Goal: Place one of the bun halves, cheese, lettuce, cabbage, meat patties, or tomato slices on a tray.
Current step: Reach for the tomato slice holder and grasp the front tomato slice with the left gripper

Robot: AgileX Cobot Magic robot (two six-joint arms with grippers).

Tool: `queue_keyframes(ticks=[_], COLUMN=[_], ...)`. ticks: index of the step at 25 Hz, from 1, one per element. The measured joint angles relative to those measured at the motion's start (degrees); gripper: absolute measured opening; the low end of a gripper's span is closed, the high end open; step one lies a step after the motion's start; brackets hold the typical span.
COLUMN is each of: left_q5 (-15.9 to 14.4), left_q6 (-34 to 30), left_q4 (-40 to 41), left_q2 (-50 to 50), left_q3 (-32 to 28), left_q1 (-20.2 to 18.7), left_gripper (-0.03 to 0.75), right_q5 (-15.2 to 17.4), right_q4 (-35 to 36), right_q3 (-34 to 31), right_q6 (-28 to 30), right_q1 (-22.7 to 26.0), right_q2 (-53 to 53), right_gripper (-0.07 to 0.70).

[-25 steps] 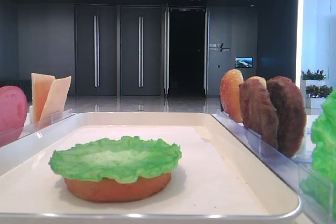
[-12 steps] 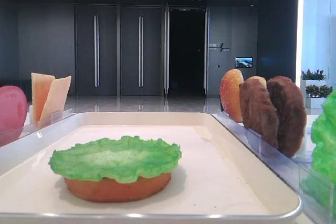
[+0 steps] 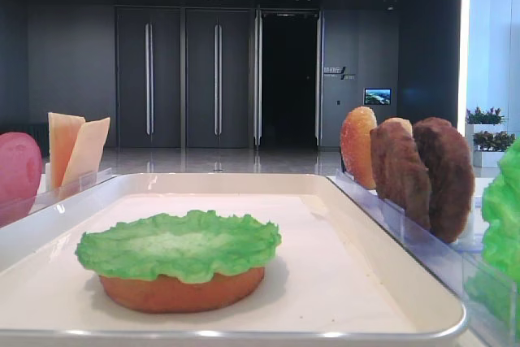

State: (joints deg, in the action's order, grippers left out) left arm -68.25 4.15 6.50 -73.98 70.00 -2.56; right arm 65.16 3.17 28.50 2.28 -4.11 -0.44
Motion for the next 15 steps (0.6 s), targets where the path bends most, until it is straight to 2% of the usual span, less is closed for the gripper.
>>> queue_keyframes(ticks=[7,15], left_q5=[-1.57,-1.78], left_q6=[-0.02,0.03], left_q4=[-3.14,-3.40], left_q2=[-9.50,-14.40], left_q3=[5.39,5.96], left_q1=[0.00,0.00], left_gripper=[0.453,0.453], right_q5=[0.00,0.00], right_q4=[0.00,0.00], right_q3=[0.00,0.00], right_q6=[0.00,0.00], right_q1=[0.00,0.00], right_q2=[0.00,0.00], right_gripper=[0.455,0.454])
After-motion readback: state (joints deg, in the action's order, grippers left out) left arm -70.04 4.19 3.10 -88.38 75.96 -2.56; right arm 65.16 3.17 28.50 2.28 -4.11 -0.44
